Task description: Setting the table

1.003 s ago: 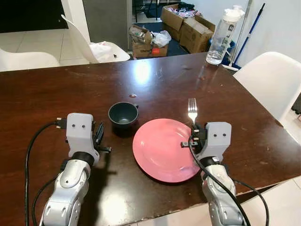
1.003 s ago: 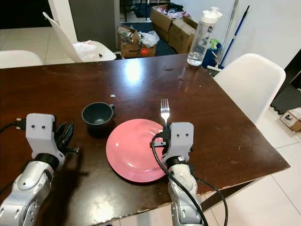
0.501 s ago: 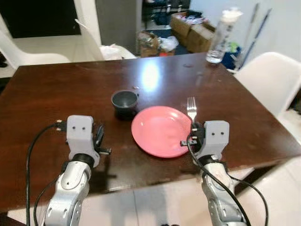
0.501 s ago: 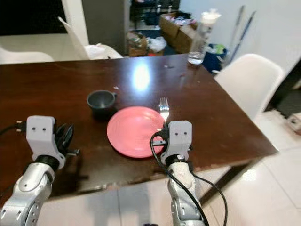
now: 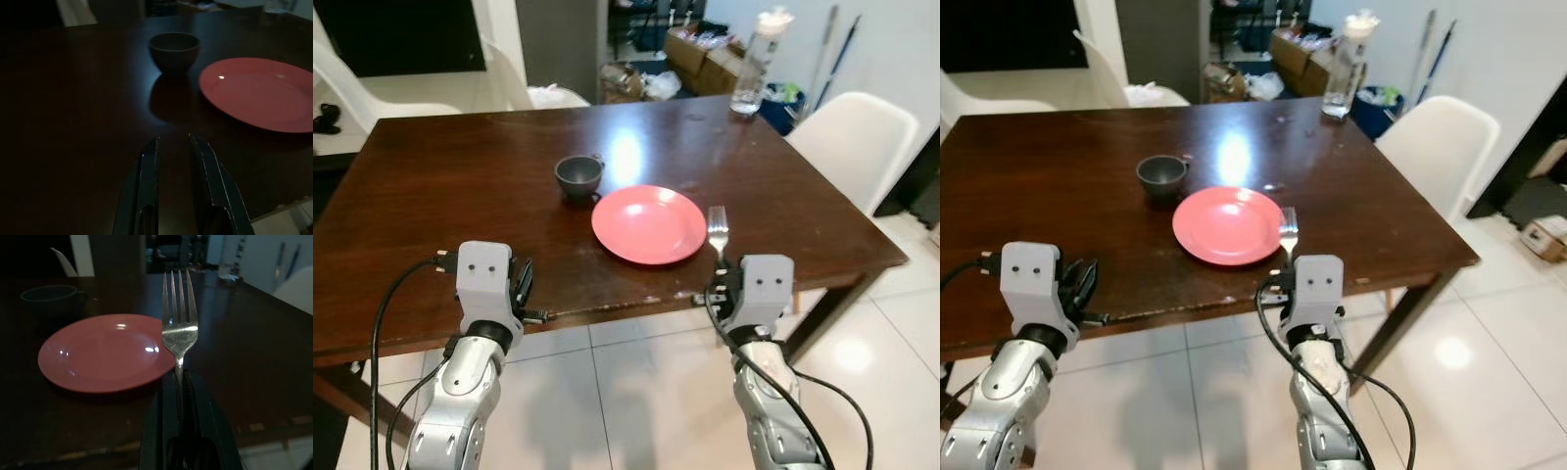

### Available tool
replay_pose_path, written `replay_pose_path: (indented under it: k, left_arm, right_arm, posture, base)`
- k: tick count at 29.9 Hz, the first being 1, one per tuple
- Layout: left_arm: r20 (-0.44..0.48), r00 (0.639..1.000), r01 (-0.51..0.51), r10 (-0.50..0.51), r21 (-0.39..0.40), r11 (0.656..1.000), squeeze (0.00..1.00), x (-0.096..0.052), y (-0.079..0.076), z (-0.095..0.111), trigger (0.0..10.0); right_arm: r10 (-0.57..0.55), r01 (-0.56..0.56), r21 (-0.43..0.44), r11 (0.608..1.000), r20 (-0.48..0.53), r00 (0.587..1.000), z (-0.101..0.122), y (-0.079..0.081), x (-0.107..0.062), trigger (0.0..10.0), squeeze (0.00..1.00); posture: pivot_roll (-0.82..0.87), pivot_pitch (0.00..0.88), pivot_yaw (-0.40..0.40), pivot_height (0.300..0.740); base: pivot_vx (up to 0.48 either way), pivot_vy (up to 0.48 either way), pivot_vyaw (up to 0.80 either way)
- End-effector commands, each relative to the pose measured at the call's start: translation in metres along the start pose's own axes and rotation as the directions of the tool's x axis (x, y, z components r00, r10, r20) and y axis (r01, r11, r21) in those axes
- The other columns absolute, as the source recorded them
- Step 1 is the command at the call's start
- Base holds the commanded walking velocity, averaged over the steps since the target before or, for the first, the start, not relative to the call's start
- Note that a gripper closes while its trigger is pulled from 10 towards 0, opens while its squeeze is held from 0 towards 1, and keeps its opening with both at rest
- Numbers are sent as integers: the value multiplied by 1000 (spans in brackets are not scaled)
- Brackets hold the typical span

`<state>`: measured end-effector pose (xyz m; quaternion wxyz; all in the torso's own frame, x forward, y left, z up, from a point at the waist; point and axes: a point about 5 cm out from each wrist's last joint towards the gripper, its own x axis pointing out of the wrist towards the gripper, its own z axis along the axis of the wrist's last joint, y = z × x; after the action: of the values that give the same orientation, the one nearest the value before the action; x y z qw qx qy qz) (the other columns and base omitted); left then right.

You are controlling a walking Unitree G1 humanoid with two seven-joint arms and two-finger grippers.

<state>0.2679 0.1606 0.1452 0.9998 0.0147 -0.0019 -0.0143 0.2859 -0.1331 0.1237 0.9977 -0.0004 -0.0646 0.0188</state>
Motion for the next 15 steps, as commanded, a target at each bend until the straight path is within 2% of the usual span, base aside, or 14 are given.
replay_pose_path:
  k: [1,4,10,13,15]
  left_arm:
    - [-5,1000,3,-3,5,1000,0,0,0,-1,10000]
    - [-6,1000,4,-4,4,1000,0,0,0,-1,10000]
    - [-12,1000,8,-8,1,1000,0,-1,-1,-3,10000]
    - [-49,998,32,-33,-13,999,0,-2,-2,-12,10000]
    - [-81,996,24,-25,-13,1000,0,-3,3,-21,10000]
  right_arm:
    - [1,-1,17,1000,-3,1000,-1,2,0,10000,0]
    - [-2,2,25,1000,-7,1000,-2,2,0,10000,0]
    - [-9,10,42,999,-25,1000,-4,0,0,10000,0]
    - [4,-4,3,1000,-59,998,-12,-3,-3,10000,0]
    - [40,-47,-67,997,-100,994,-24,-6,-9,10000,0]
  posture:
    - [-24,14,45,740]
    - [-25,14,45,740]
    - [-27,16,42,740]
    - [-29,16,41,740]
    - [-32,17,40,740]
  base:
    - [0,0,0]
    - [0,0,0]
    - [0,0,-800]
    - [0,0,-800]
    - [0,0,-800]
